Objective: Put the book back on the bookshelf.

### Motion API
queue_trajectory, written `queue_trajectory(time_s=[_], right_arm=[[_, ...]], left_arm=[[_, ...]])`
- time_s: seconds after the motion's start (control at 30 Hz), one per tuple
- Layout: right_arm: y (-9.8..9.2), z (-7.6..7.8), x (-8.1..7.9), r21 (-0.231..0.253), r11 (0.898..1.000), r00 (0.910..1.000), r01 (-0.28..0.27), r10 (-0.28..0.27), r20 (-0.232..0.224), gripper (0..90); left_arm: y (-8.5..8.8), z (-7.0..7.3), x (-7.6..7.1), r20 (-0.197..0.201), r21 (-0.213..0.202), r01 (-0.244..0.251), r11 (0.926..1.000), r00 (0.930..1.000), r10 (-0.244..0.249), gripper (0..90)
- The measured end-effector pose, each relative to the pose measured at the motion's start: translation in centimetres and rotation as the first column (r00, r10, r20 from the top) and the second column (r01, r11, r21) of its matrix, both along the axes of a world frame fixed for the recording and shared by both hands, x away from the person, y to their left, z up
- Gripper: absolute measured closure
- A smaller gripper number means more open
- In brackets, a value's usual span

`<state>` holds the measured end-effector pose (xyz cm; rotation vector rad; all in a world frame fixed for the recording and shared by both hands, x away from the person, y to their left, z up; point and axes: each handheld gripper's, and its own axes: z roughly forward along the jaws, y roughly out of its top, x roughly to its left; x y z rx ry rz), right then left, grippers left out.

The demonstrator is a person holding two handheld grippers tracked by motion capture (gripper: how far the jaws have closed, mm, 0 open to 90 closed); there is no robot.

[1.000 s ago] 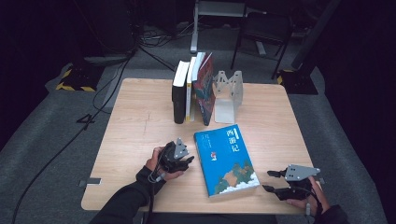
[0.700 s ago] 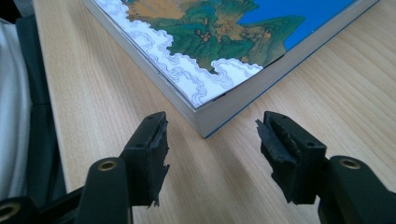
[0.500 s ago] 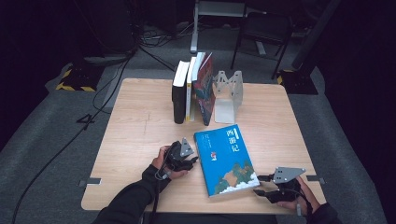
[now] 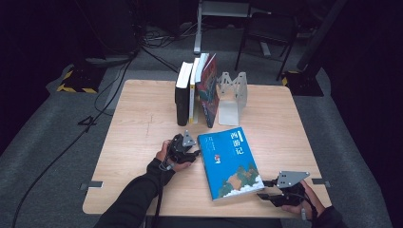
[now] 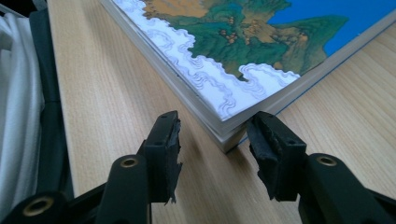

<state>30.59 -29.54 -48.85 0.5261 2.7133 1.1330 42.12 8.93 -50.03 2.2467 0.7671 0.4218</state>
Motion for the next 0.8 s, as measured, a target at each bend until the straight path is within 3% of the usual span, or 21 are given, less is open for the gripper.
queue_trajectory(time_s=[0.07,0.13,0.23,0.3,0.37,0.43,0.47,0.5,0.53,0.57,0.63,0.7,0.8], right_arm=[[0.0,0.0,0.0,0.003,1.000,0.9999,-0.013,0.013,-0.005,57.1],[0.8,0.1,-0.6,-0.006,0.997,0.9966,-0.081,0.081,-0.018,61.6],[1.3,0.3,-1.1,-0.015,0.995,0.9952,-0.098,0.098,-0.005,60.0],[1.6,0.4,-1.4,-0.024,0.994,0.9942,-0.108,0.108,-0.001,57.3],[1.4,0.4,-1.5,-0.021,0.994,0.9941,-0.108,0.108,-0.005,55.7],[0.8,0.5,-1.4,-0.018,0.996,0.9959,-0.091,0.091,0.005,51.0],[0.5,0.7,-1.3,-0.003,0.997,0.9969,-0.078,0.078,0.008,50.6],[0.5,0.7,-1.3,-0.003,0.997,0.9969,-0.078,0.078,0.008,50.6],[-0.5,1.2,-1.1,0.034,0.998,0.9987,-0.048,0.048,0.017,49.7],[-0.5,1.2,-1.1,0.034,0.998,0.9987,-0.048,0.048,0.017,49.7],[-1.1,1.4,-0.8,0.045,0.999,0.9992,0.008,-0.010,0.039,48.7],[-1.0,1.3,-0.5,0.025,0.999,0.9978,0.044,-0.045,0.049,46.4],[-0.6,1.0,-0.4,-0.007,1.000,0.9984,0.030,-0.030,0.048,44.5]], left_arm=[[-0.3,0.0,0.3,0.007,-0.001,0.005,1.0000,1.0000,-0.005,51.5],[-1.2,0.1,0.7,0.032,0.027,0.006,0.9996,0.9995,-0.007,54.6],[-1.9,-0.1,1.7,0.032,0.013,0.014,0.9998,0.9994,-0.015,53.8],[-2.2,0.1,1.9,0.035,0.035,0.008,0.9994,0.9993,-0.009,53.0],[-1.9,0.4,1.7,0.031,0.020,0.018,0.9996,0.9994,-0.019,47.6],[-1.6,0.8,1.0,0.023,0.006,0.029,0.9996,0.9993,-0.029,44.8],[-1.3,1.3,-0.3,0.029,0.001,0.057,0.9984,0.9980,-0.057,43.8],[-1.3,1.3,-0.3,0.029,0.001,0.057,0.9984,0.9980,-0.057,42.1],[-1.3,1.3,-0.3,0.029,0.001,0.057,0.9984,0.9980,-0.057,42.1],[-1.2,1.6,-0.9,0.036,0.007,0.064,0.9979,0.9973,-0.064,42.1],[-0.6,2.1,-2.3,0.024,0.000,0.086,0.9963,0.9960,-0.086,40.6],[-0.1,2.2,-3.2,0.025,-0.007,0.091,0.9959,0.9956,-0.091,38.9],[0.8,2.0,-5.3,0.002,0.000,0.109,0.9941,0.9941,-0.109,36.9]])
